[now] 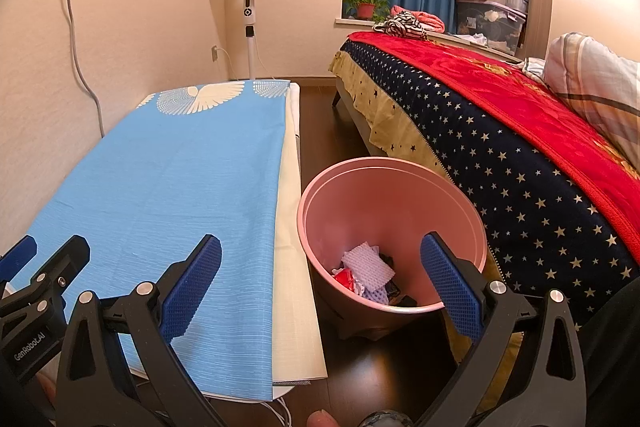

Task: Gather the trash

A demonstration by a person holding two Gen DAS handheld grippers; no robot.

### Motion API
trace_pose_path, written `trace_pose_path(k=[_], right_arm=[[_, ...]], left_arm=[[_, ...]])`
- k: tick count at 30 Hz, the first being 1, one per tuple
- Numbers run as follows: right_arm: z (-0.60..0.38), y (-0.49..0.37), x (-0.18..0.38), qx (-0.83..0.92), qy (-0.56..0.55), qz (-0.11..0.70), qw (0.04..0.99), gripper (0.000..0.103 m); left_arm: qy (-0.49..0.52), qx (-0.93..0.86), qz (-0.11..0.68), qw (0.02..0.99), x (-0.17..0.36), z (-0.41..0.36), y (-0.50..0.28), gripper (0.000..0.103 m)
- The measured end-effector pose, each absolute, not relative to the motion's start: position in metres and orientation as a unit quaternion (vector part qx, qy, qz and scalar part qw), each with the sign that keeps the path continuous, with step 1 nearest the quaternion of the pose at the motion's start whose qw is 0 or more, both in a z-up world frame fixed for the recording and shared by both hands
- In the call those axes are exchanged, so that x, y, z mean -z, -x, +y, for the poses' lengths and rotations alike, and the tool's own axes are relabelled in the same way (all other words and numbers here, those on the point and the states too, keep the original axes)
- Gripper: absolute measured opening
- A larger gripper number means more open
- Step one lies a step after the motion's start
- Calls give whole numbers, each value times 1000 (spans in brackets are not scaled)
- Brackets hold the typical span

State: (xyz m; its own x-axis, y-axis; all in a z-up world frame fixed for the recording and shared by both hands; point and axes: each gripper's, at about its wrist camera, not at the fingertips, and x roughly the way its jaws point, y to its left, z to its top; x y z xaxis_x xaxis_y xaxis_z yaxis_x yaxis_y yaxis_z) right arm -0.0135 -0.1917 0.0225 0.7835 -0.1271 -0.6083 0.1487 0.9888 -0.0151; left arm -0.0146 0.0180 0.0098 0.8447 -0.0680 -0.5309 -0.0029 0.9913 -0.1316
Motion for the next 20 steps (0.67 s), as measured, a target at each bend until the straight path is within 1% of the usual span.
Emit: trace_pose_path(k=[20], right_arm=[[-192, 14, -22, 73, -16, 322, 944, 98]], left_arm=[[55, 4, 287, 956, -7, 13, 13, 95]])
